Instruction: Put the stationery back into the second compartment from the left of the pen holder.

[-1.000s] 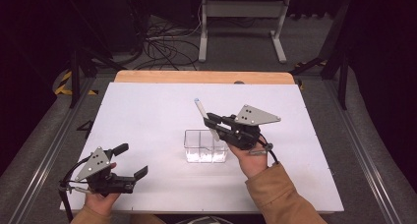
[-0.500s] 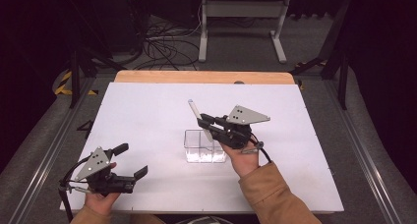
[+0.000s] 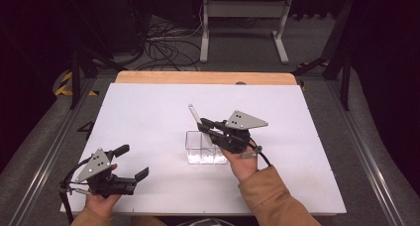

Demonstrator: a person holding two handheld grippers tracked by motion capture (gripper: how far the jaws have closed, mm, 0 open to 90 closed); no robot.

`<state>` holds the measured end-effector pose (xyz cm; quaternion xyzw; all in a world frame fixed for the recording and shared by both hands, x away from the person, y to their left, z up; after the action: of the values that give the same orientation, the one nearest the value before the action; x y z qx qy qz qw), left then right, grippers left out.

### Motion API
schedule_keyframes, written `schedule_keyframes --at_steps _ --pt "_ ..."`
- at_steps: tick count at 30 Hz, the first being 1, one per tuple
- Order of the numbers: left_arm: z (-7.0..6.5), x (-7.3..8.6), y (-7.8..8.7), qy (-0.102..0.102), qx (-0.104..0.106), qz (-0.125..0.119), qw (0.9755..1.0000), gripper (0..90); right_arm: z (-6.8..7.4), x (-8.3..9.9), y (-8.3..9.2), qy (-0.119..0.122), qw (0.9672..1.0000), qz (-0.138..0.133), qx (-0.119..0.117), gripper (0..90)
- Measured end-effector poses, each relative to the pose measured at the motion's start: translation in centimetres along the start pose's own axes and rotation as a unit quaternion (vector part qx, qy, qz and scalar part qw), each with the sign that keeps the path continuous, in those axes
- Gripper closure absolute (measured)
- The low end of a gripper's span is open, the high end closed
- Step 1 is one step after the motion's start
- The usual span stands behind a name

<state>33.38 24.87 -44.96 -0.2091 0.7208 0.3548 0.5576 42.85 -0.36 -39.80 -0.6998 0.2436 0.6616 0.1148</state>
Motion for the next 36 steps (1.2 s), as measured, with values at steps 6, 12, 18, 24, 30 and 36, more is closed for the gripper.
schedule_keyframes --at_steps 6,12,18,24,30,36 --pt "0.0 0.0 0.0 -0.002 0.0 0.0 1.0 0.8 -0.1 1.3 -0.3 -0.012 0.9998 0.016 -0.002 78.4" --pt "0.0 0.0 0.0 -0.003 0.0 -0.001 1.0 0.8 0.1 2.1 -0.3 -0.014 0.9997 0.021 -0.005 78.0" --pt "0.0 0.0 0.0 -0.002 0.001 0.001 1.0 0.8 0.1 3.3 0.1 -0.023 0.9991 0.034 -0.005 78.0" --pt "0.0 0.0 0.0 -0.002 0.0 0.0 1.0 0.8 0.2 3.9 0.2 -0.025 0.9987 0.044 -0.007 77.9" --pt "0.0 0.0 -0.1 -0.002 0.0 0.001 1.0 0.8 0.4 4.4 0.5 -0.019 0.9981 0.058 -0.004 77.7" --pt "-0.1 0.0 -0.1 0.002 0.002 0.0 1.0 0.8 0.6 4.3 0.8 -0.017 0.9981 0.059 -0.007 65.8"
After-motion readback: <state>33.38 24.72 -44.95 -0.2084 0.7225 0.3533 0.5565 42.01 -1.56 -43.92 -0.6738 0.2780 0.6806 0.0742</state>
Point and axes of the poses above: each handheld gripper's, and its own axes: y roughly backward along the jaws, x roughly out of its underside, z roughly to its left, the point moved 7 cm from there along -y, roughly forward along the jaws, and after that the axes turned 6 degrees about y, right-handed, at the moved point
